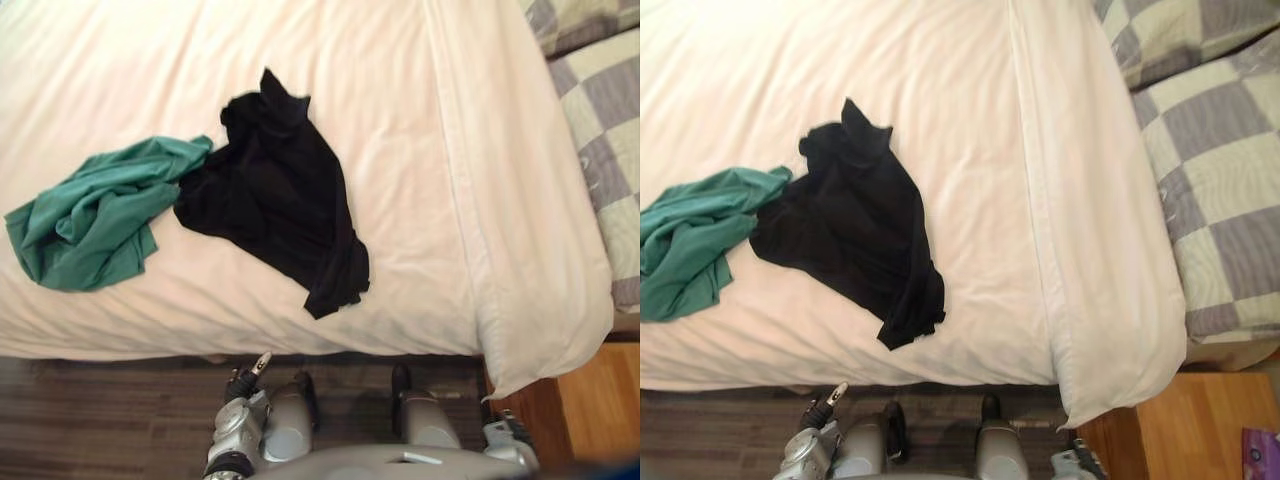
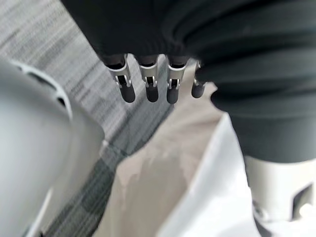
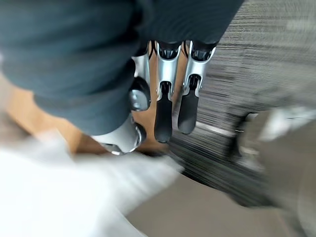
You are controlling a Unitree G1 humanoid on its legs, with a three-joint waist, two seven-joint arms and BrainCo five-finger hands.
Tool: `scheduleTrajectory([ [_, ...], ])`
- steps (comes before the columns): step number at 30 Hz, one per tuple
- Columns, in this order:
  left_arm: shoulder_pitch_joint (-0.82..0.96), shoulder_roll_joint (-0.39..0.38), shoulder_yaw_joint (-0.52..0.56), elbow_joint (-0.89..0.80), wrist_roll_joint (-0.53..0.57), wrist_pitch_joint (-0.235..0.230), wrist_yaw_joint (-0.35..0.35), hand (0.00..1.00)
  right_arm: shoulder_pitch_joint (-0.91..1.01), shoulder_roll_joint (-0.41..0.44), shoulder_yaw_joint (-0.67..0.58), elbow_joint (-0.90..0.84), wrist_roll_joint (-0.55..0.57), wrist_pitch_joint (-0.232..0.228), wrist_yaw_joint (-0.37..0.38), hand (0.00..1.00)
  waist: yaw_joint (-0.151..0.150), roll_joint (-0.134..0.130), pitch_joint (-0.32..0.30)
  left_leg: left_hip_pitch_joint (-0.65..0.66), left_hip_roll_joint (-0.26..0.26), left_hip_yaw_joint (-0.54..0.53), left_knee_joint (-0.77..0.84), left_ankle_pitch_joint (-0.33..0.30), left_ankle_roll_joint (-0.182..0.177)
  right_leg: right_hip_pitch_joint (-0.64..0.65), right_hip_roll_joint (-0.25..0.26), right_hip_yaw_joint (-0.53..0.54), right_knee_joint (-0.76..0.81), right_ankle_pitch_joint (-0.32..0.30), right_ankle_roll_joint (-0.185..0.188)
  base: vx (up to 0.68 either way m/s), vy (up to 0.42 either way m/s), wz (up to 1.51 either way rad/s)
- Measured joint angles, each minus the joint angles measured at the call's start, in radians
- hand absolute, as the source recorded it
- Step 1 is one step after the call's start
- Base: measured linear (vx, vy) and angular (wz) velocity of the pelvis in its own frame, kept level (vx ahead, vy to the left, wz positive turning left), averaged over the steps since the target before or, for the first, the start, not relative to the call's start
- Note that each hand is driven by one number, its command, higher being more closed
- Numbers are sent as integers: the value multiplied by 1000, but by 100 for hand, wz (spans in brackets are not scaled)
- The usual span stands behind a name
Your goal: Tidy the bed and pick cloth on bed and put in laundry
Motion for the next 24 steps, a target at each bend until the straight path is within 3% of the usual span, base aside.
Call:
scheduleTrajectory([
  [4, 23, -9, 2, 9, 11, 16, 2, 0, 10, 7, 35, 38, -98, 15, 19, 0, 3, 4, -52, 76, 19, 3, -89, 22, -32, 8, 21, -25, 53, 1, -28, 65, -82, -2],
  [7, 29, -7, 6, 39, 32, 21, 3, 0, 25, 5, 67, 62, -149, 17, 30, 0, 8, -6, -110, 109, 28, 16, -169, 55, -61, 23, 33, -44, -1, -2, -36, 118, -147, -8],
  [9, 26, -11, 10, 38, 39, 21, 2, 0, 25, 4, 70, 70, -158, 19, 38, 0, 9, -6, -106, 130, 30, 17, -167, 64, -65, 73, 39, -52, -60, -15, -53, 106, -123, -1],
  [10, 25, -15, 18, 37, 39, 22, 3, 0, 25, 5, 67, 69, -158, 18, 39, 0, 9, 0, -96, 129, 40, 17, -130, 56, -72, 91, 45, -54, -68, -21, -53, 56, -62, 8],
  [12, 7, -19, 52, 27, 35, 20, 3, 0, 26, 3, 67, 68, -169, 18, 39, 0, 9, 5, -63, 21, 70, -4, 143, 49, -83, 122, 41, -73, -46, -55, -52, 16, -37, 20],
  [13, 6, -19, 53, 26, 35, 20, 3, 0, 25, 2, 67, 68, -170, 17, 39, 0, 9, 5, -62, 11, 72, -9, 164, 51, -85, 122, 41, -75, -41, -57, -52, -30, 33, 18],
  [14, 1, -23, 54, 14, 13, 19, 13, 0, 22, -8, 71, 68, -176, 14, 33, 0, 5, 4, -52, -66, 107, -38, 330, 63, -116, 115, 27, -86, 3, -82, -51, -35, 119, 7],
  [15, 9, -20, 54, -5, -5, 19, 27, 0, 22, -15, 76, 69, -177, 14, 31, 0, 13, 17, -49, -76, 152, -23, 382, 43, -89, 114, 25, -86, 22, -91, -49, -39, 204, 0],
  [17, 16, -16, 53, -15, -13, 12, 43, 0, 21, -22, 104, 68, -177, 15, 21, 0, 15, 11, -47, -65, 214, -14, 367, 7, -65, 113, -2, -72, 52, -108, -31, -4, 284, -7],
  [18, 18, -8, 49, -25, -12, 11, 46, 0, 20, -20, 117, 68, -178, 17, 15, 0, 15, -2, -49, -55, 251, -21, 335, 3, -66, 96, -36, -59, 73, -113, -16, 42, 353, 0],
  [21, 29, 5, 9, -41, -13, 3, 48, 0, 16, -22, 134, 67, -190, 20, 11, 0, 10, -22, -49, -21, 293, -123, 205, 17, -76, 67, -118, -17, 78, -100, 39, 41, 497, -4],
  [22, 33, 6, -1, -40, -13, -2, 51, 0, 10, -22, 138, 67, -197, 23, 8, 0, 7, -24, -51, 12, 306, -179, 130, 38, -72, 57, -155, 11, 67, -84, 88, 27, 659, -18],
  [23, 39, -2, -24, -32, -15, -8, 60, 0, 4, -27, 137, 70, -198, 25, 5, 0, 1, -12, -59, 55, 309, -206, 40, 104, -28, 53, -180, 24, 52, -70, 120, 25, 689, -17],
  [24, 39, -15, -48, -23, -14, -10, 66, 0, -5, -36, 137, 75, -202, 25, 5, 0, -5, 5, -71, 83, 288, -214, -16, 42, -149, 52, -203, 41, 29, -62, 122, 23, 731, -10],
])
